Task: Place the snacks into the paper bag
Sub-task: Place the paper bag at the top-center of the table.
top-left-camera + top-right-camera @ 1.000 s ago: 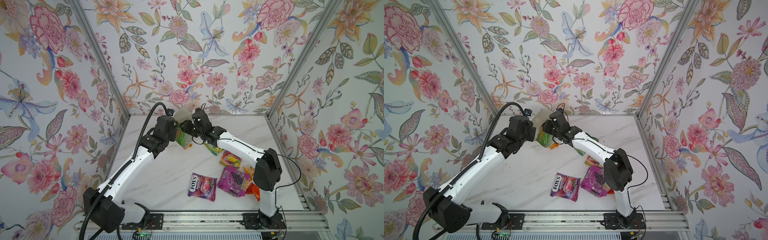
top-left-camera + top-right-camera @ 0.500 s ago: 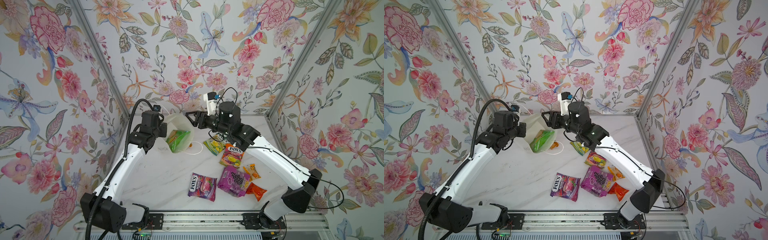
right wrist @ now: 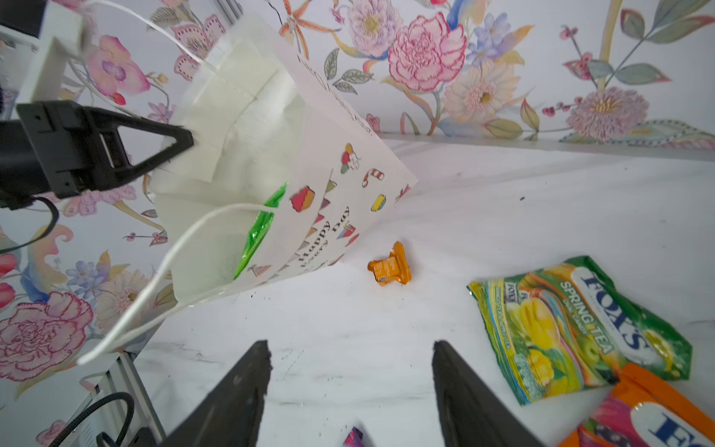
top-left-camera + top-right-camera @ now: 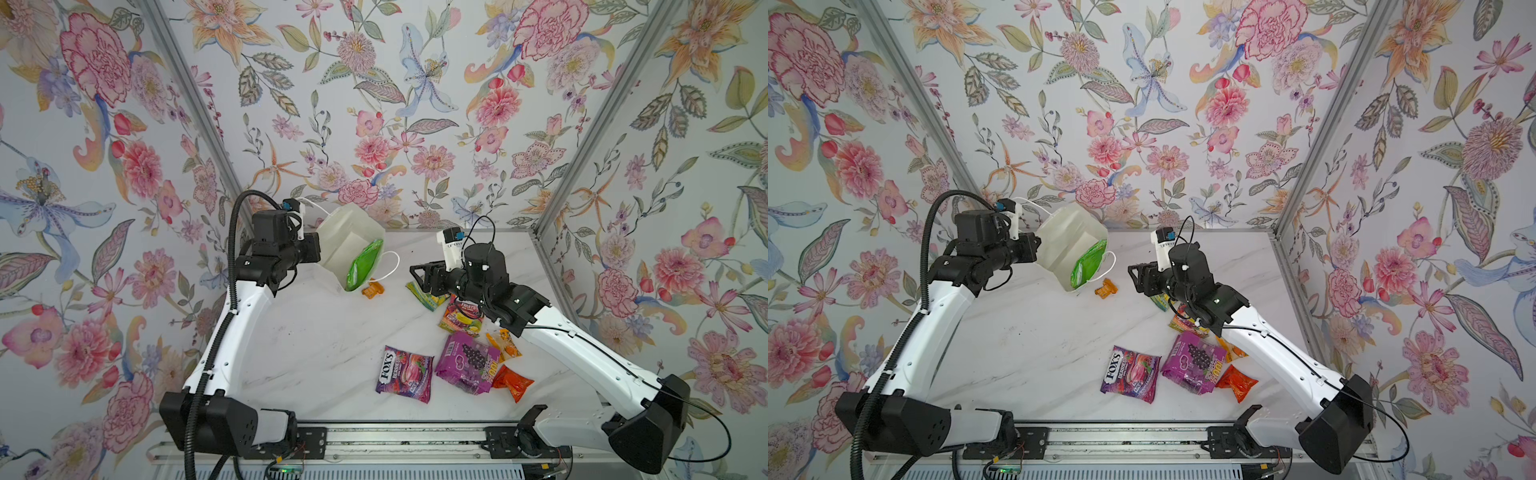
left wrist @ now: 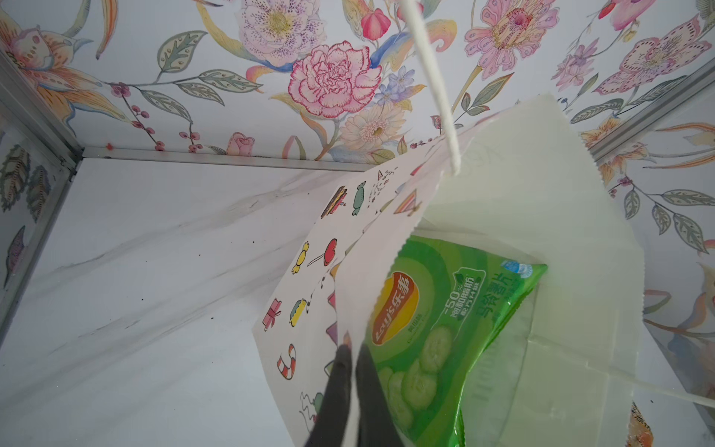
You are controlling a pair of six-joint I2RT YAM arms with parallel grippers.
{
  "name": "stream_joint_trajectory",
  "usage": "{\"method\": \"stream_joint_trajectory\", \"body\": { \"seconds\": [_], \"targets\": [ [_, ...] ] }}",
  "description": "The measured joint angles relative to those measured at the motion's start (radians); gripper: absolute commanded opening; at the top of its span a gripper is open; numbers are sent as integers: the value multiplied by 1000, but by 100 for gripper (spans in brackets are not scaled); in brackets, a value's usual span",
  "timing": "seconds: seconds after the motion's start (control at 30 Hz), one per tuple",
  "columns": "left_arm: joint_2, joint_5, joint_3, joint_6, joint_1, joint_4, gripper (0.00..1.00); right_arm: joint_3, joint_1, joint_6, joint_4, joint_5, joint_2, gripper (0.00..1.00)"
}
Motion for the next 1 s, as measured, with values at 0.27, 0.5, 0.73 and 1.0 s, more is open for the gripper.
{"method": "stream_joint_trajectory", "body": {
  "seconds": [0.27,0.5,0.73,1.0],
  "targets": [
    [5,41,-46,-27,18,43,0,-13,99,88,80,-10,14,71],
    [13,45,-79,-34,50,61,0,-72,230,136,188,68,27,80],
    [13,44,-99,-34,51,93,0,-21,331,253,179,248,87,82],
    [12,50,-142,-41,51,136,0,225,273,368,97,280,391,69]
  ]
}}
